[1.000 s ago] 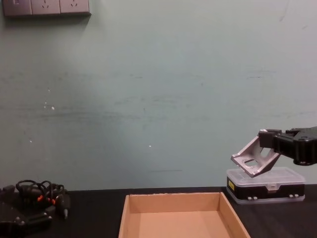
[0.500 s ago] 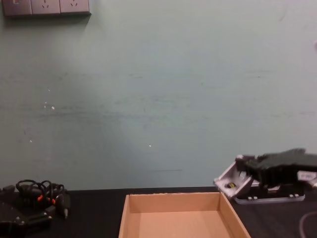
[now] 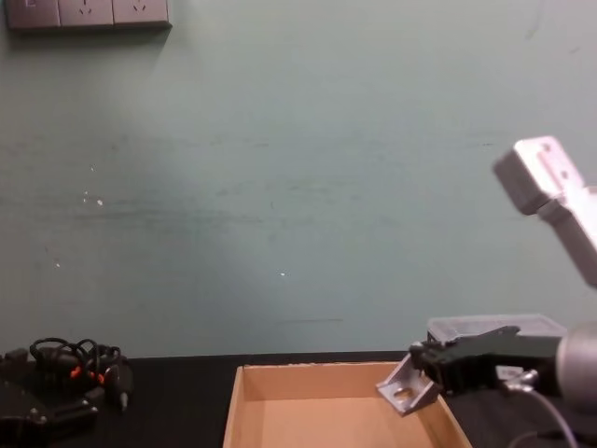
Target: Use one hand to pick up the angle iron from the table and place it into the box.
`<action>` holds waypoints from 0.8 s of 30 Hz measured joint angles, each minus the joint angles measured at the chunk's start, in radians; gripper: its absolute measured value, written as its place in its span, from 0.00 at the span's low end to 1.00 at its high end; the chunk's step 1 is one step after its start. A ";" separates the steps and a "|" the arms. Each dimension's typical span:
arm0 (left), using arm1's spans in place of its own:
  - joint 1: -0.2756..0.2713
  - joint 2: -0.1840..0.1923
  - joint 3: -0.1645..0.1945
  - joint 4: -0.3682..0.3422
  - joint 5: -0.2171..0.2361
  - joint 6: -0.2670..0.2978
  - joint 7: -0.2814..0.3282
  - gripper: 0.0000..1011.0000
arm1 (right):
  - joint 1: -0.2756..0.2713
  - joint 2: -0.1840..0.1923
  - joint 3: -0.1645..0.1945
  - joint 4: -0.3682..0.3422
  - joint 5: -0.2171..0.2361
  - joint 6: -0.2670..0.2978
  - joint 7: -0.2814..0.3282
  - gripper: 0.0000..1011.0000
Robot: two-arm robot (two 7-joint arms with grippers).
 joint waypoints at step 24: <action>0.000 0.000 0.000 0.000 0.000 0.000 0.000 1.00 | 0.034 -0.078 -0.019 0.118 -0.099 0.030 -0.013 0.07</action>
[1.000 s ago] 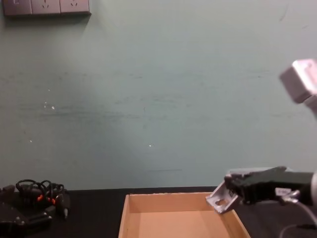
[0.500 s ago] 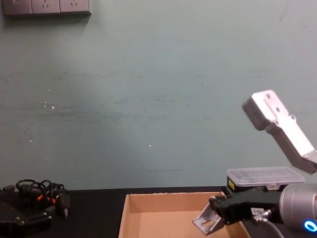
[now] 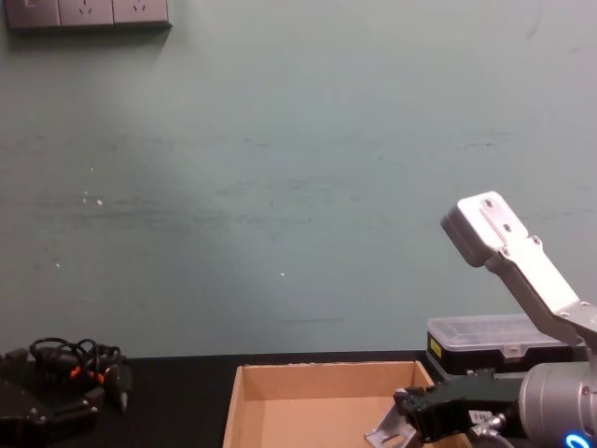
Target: Use one hand to pick up the angle iron from the table and place it into the box.
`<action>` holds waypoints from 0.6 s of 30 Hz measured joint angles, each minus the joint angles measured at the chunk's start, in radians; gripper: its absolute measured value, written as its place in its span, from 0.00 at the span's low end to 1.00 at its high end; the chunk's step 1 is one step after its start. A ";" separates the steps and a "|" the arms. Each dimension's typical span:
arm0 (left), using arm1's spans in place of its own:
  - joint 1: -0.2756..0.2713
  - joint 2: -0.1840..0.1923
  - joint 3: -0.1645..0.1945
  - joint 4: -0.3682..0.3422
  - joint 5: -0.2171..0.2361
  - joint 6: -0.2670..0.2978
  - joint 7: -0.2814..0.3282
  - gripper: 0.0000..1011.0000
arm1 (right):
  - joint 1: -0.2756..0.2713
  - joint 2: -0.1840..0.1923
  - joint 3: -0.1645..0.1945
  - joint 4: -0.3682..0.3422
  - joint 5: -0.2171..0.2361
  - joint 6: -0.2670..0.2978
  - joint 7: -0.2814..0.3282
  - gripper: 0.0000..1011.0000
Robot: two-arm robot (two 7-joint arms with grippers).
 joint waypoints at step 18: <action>0.000 0.000 0.000 0.000 0.000 0.000 0.000 1.00 | -0.012 -0.016 0.030 0.002 -0.043 0.017 0.013 0.08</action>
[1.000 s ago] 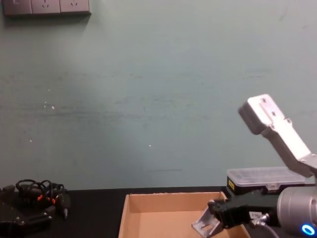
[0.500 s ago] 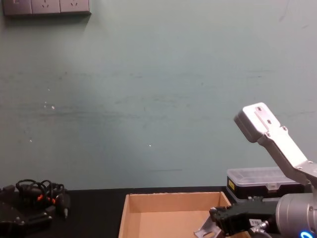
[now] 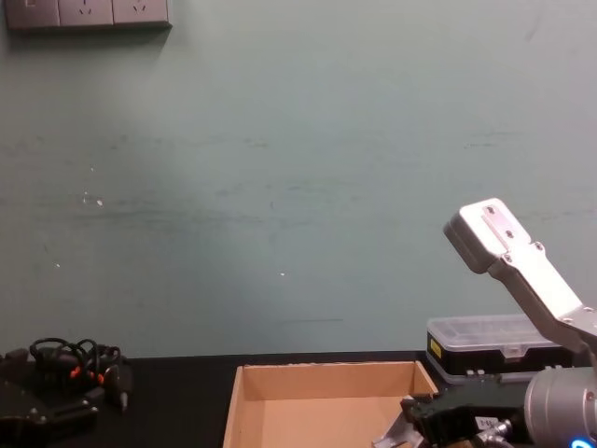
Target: Use one hand to pick up the angle iron from the table and place it into the box.
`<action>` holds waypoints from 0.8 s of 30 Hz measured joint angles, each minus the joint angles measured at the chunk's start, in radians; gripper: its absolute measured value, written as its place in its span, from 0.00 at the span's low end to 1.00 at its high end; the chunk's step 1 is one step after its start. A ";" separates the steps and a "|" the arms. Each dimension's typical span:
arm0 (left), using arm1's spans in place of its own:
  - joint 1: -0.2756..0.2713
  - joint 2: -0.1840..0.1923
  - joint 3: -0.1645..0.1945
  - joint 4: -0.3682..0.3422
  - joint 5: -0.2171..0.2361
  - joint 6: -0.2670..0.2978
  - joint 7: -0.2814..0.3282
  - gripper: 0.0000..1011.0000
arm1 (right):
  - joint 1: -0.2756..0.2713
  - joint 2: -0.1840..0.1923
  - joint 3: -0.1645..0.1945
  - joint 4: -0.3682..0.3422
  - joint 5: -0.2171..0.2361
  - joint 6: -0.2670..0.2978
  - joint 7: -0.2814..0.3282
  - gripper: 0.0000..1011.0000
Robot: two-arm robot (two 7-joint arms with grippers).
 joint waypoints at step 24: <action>0.000 0.000 0.000 0.000 0.000 0.000 0.000 1.00 | -0.010 -0.019 0.042 -0.007 -0.013 -0.012 0.025 0.68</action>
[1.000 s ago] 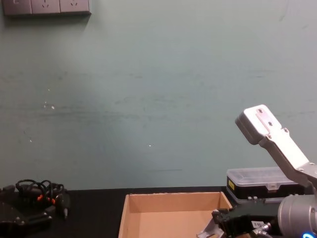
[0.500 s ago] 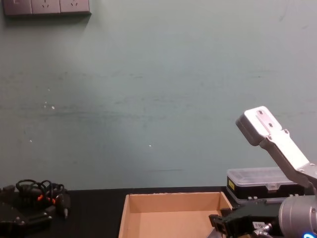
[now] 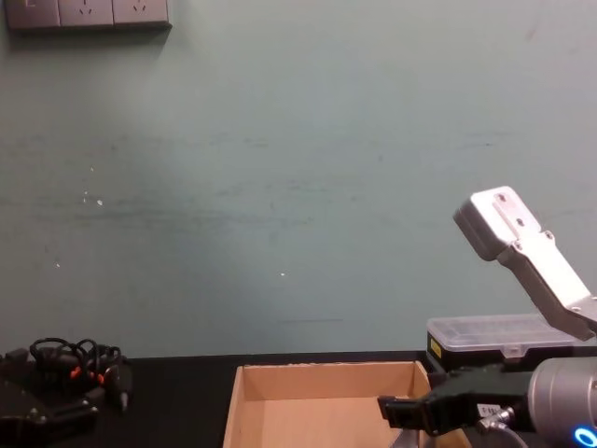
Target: Use one hand to pick up the angle iron from the table and place it into the box.
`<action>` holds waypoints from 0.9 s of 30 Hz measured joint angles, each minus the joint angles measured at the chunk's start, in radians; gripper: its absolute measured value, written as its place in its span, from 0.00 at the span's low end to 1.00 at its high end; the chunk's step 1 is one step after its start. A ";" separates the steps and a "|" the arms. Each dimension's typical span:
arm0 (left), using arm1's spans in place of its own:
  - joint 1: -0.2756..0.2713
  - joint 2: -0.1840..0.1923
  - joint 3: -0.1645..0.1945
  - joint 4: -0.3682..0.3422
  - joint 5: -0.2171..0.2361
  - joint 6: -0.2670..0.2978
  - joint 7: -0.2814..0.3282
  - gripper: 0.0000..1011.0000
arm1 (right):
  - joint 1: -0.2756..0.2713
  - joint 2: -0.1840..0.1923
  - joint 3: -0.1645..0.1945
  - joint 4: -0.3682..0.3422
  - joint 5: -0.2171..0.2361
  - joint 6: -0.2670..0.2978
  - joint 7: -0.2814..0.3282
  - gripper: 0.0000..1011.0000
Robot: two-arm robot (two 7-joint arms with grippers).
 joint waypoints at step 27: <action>0.000 0.000 0.000 0.000 0.000 0.000 0.000 1.00 | -0.234 0.189 0.106 -0.433 0.144 -0.022 0.102 0.99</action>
